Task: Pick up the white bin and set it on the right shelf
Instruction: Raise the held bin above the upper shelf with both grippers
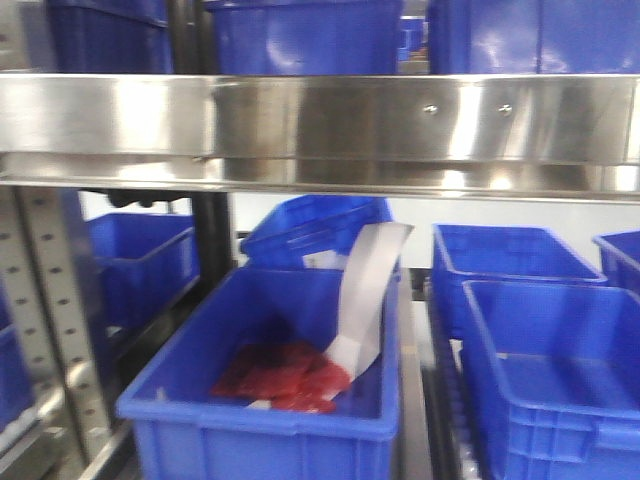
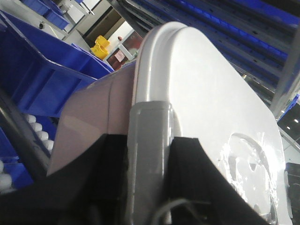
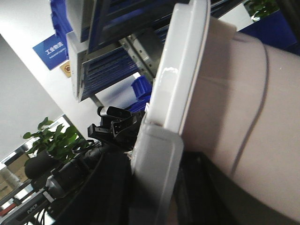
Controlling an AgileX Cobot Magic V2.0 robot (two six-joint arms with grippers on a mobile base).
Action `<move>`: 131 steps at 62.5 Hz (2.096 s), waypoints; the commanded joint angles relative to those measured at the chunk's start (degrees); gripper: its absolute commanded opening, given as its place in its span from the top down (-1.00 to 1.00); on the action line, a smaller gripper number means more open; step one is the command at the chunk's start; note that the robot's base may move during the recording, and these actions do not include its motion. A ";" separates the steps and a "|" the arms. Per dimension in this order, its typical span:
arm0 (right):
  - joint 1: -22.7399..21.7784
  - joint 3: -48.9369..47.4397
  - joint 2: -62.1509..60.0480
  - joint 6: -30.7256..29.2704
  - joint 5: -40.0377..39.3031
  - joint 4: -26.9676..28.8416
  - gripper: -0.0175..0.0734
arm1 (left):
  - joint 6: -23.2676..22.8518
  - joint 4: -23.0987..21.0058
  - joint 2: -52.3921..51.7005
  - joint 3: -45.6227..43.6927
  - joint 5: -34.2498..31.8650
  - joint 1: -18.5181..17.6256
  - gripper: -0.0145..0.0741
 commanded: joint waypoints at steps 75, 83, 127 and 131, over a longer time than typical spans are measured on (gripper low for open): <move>0.80 -1.99 -1.50 -1.41 3.66 7.01 0.22 | 0.49 -5.77 -3.11 -2.18 8.19 -1.14 0.89; 0.80 -1.99 -1.50 -1.41 3.61 7.01 0.22 | 0.49 -5.77 -3.11 -2.18 8.19 -1.14 0.89; 0.80 -1.99 -1.50 -1.41 3.49 7.01 0.22 | 0.49 -5.77 -3.11 -2.18 8.19 -1.14 0.89; 0.80 -1.99 -1.50 -1.41 3.49 7.01 0.22 | 0.49 -5.77 -3.11 -2.18 8.19 -1.14 0.89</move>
